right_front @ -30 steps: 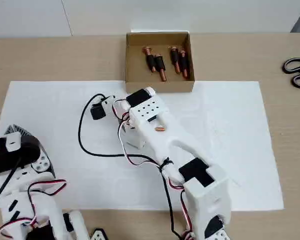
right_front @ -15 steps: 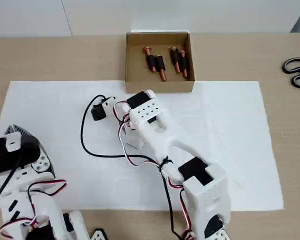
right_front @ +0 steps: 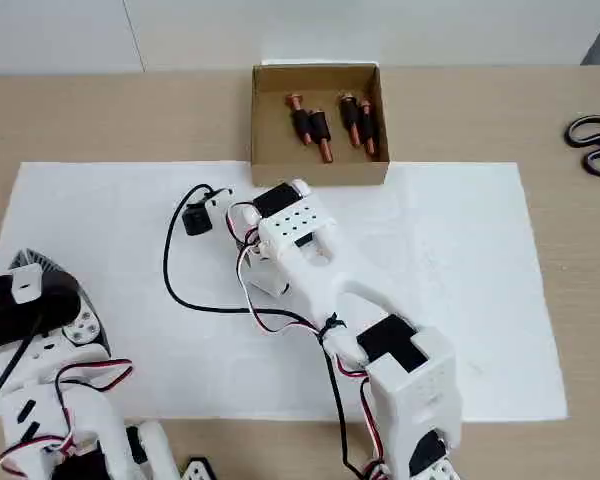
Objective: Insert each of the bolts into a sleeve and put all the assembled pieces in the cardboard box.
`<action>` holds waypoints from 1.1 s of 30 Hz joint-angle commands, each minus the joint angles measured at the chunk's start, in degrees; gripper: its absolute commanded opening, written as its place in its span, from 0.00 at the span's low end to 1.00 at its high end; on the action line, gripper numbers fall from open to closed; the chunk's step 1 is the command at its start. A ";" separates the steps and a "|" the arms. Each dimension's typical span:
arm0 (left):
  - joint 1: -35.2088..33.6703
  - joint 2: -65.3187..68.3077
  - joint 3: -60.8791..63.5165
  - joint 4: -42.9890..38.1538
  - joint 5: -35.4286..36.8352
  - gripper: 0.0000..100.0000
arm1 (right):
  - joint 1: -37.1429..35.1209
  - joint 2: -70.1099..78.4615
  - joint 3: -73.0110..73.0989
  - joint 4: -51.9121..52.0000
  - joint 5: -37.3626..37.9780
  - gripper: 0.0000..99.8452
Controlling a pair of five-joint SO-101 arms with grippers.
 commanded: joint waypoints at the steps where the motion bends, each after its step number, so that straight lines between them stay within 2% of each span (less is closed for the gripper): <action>1: 0.00 -0.70 -0.48 -0.18 -0.18 0.01 | -0.48 -0.92 -0.53 0.22 -0.44 0.01; 5: 0.00 -0.70 -0.48 0.00 -0.18 0.01 | 0.04 -5.23 -5.63 6.73 -0.70 0.01; 10: 0.18 -0.70 -0.22 0.00 -0.18 0.01 | 3.21 -14.99 -9.58 9.98 -0.97 0.01; 14: 0.18 -0.70 -0.13 0.00 -0.18 0.01 | 3.56 -23.43 -9.49 13.23 -5.54 0.01; 17: 1.23 -0.62 -0.13 0.00 -0.09 0.01 | 3.74 -29.41 -9.41 14.37 -6.24 0.01; 20: 7.03 -0.62 0.13 0.09 -0.09 0.01 | 6.02 -36.18 -9.41 14.55 -6.51 0.01; 23: 16.62 -0.62 3.47 0.09 1.67 0.01 | 10.15 -43.74 -9.23 14.37 -7.12 0.01; 27: 28.13 -0.53 7.52 -0.88 9.23 0.01 | 19.03 -52.00 -3.43 11.21 -12.13 0.01; 30: 30.33 -0.44 11.21 -6.24 17.05 0.01 | 24.84 -56.22 6.68 7.08 -13.19 0.01; 33: 31.03 -0.35 12.26 -8.09 19.08 0.01 | 27.21 -59.56 18.90 3.12 -13.19 0.01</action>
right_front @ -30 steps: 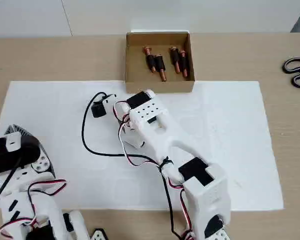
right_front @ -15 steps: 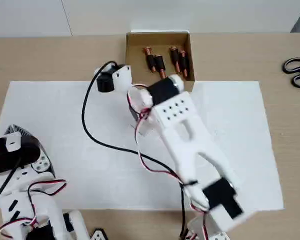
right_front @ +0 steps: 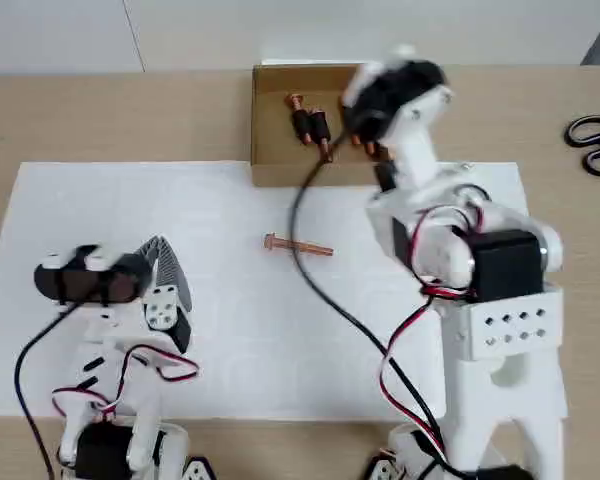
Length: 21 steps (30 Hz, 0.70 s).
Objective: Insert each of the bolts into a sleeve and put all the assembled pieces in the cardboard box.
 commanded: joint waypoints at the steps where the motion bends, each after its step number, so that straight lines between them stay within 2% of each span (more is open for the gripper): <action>1: 2.11 -0.35 0.22 -2.64 1.93 0.01 | 2.86 -5.32 13.45 -4.70 -0.97 0.01; 8: 8.79 -0.26 -2.24 -2.02 -1.14 0.01 | 6.81 -20.00 40.00 -23.25 -0.97 0.01; 14: 9.93 -0.26 -11.82 9.76 -1.32 0.01 | 12.44 -36.26 60.40 -38.29 -0.97 0.00; 21: 9.85 3.96 -24.22 19.87 -1.41 0.01 | 12.53 -52.26 75.16 -44.88 -0.97 0.00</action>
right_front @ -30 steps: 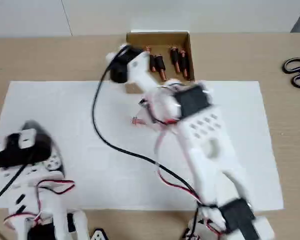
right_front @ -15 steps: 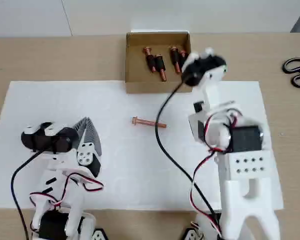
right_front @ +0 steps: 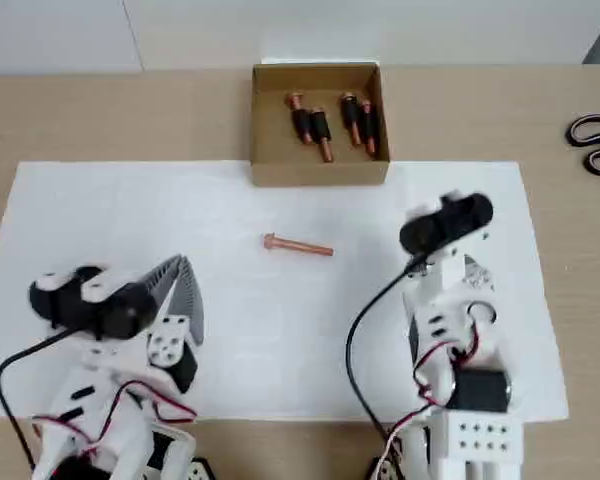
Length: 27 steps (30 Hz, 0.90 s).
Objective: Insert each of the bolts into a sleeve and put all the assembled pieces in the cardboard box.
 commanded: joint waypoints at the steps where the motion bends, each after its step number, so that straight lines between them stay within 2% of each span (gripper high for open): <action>1: 0.18 6.15 -8.75 3.43 -0.44 0.01 | 0.57 -7.78 5.10 -3.38 -0.44 0.00; 5: 0.09 20.48 -22.37 9.41 0.09 0.01 | 0.57 -15.87 11.52 -4.97 -0.44 0.00; 11: 0.35 45.45 -37.58 16.70 6.33 0.01 | 0.48 -27.21 18.99 -4.53 -0.44 0.00; 15: 0.44 58.99 -44.70 15.74 13.10 0.01 | 0.48 -25.71 20.92 -4.62 -0.44 0.00; 19: 0.44 68.57 -48.92 10.55 19.43 0.01 | 0.75 -25.27 22.15 -4.00 -0.53 0.00; 27: 0.44 81.23 -49.19 4.66 22.51 0.01 | 0.57 -25.36 22.07 -3.12 -0.44 0.00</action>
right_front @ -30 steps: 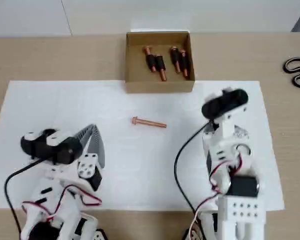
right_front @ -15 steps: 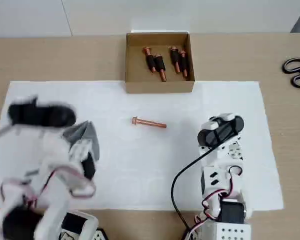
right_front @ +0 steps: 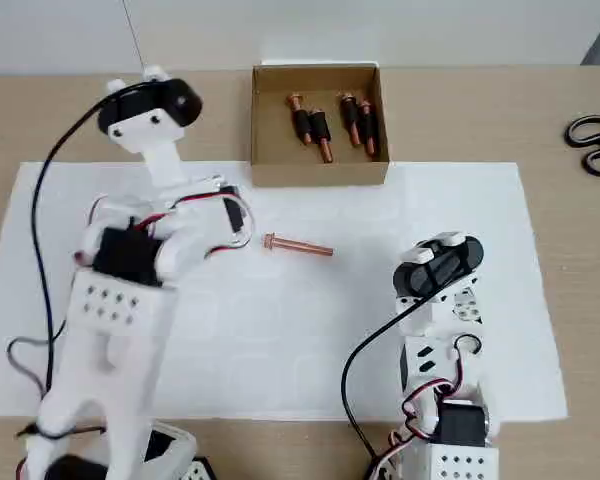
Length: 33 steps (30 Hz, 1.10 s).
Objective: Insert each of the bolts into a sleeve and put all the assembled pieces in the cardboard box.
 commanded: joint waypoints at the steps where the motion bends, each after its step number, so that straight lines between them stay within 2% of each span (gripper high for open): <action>1: 0.44 4.75 -2.86 -2.90 2.90 0.01 | 0.40 -0.40 0.35 0.04 -0.44 0.00; 6: 2.29 11.78 -2.95 -4.40 6.51 0.01 | 0.48 -0.31 0.35 0.13 -0.44 0.00; 12: 9.67 17.23 -4.09 -4.31 8.53 0.01 | 0.40 -0.31 0.35 0.13 -0.44 0.00; 17: 8.35 22.68 -11.03 -4.13 17.14 0.01 | 0.40 -0.31 0.35 0.40 -0.44 0.00; 24: 8.00 30.68 -13.58 -4.04 22.68 0.01 | 0.66 -0.75 0.35 7.78 -0.53 0.00; 28: 8.35 33.67 -14.64 -4.48 23.30 0.01 | 0.40 -0.84 0.35 7.52 -0.53 0.01; 33: 9.05 36.13 -21.76 -4.22 24.88 0.01 | 0.48 -0.84 0.35 7.52 -0.53 0.01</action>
